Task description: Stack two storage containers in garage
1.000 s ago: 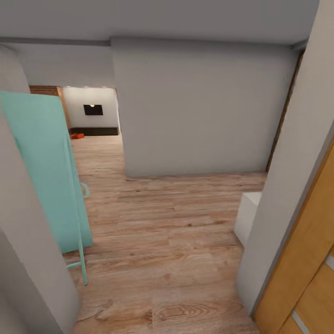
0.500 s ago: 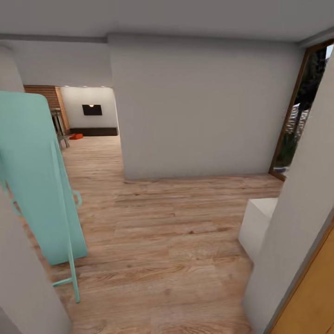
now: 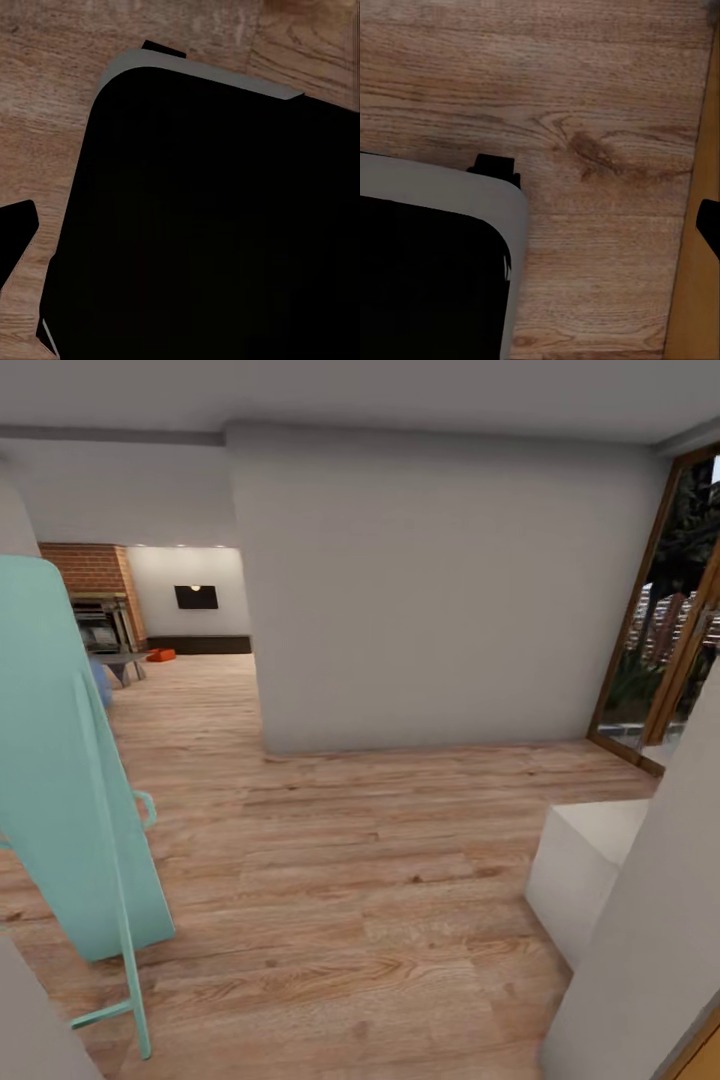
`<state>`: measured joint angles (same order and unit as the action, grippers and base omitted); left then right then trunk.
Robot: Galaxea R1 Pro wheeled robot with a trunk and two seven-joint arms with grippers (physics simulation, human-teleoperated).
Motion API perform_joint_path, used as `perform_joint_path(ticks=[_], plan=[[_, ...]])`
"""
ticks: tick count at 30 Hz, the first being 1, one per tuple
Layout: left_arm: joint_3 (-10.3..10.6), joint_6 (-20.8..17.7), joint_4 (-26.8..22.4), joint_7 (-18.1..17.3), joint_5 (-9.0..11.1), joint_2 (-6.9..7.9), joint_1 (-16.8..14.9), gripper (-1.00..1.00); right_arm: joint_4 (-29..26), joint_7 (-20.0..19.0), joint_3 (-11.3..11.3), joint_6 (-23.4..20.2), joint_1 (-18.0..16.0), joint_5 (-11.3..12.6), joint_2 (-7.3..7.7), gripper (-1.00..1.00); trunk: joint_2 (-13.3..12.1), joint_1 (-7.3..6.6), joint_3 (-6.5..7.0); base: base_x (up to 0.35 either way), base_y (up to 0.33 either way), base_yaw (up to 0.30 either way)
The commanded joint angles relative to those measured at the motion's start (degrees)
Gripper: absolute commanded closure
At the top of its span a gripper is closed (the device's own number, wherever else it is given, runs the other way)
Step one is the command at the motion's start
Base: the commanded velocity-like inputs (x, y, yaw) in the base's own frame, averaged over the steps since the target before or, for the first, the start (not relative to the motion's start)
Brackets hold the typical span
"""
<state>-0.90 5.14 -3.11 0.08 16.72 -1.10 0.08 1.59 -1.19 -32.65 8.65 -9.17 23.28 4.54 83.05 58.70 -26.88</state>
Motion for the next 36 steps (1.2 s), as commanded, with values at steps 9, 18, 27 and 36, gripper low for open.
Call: perform_joint_path(ticks=[9, 18, 27, 36], plan=[[-0.07, 0.12, -0.07, 0.01, 0.18, 0.05, 0.01, -1.0, 0.17, -0.11, -0.56, 0.32, -0.06, 0.54, -0.06, -1.0, 0.02, 0.03, -0.05, 0.322, 0.0, 0.0], [-0.07, 0.26, -0.08, 0.01, 0.07, -0.03, 0.01, -1.0, 0.17, -0.11, -0.57, 0.32, -0.06, 0.54, -0.05, -1.0, 0.02, 0.03, -0.05, 0.322, 0.0, 0.0], [-0.15, 0.39, -0.07, 0.01, 0.06, -0.04, 0.01, -1.0, 0.17, -0.1, -0.57, 0.32, -0.06, 0.54, 0.03, -1.0, 0.02, 0.03, -0.05, 0.322, 0.0, 0.0], [-0.15, 0.4, -0.06, 0.01, 0.06, -0.04, 0.01, -1.0, 0.17, -0.08, -0.57, 0.32, -0.06, 0.54, 0.03, -1.0, 0.02, 0.03, -0.05, 0.322, 0.0, 0.0]])
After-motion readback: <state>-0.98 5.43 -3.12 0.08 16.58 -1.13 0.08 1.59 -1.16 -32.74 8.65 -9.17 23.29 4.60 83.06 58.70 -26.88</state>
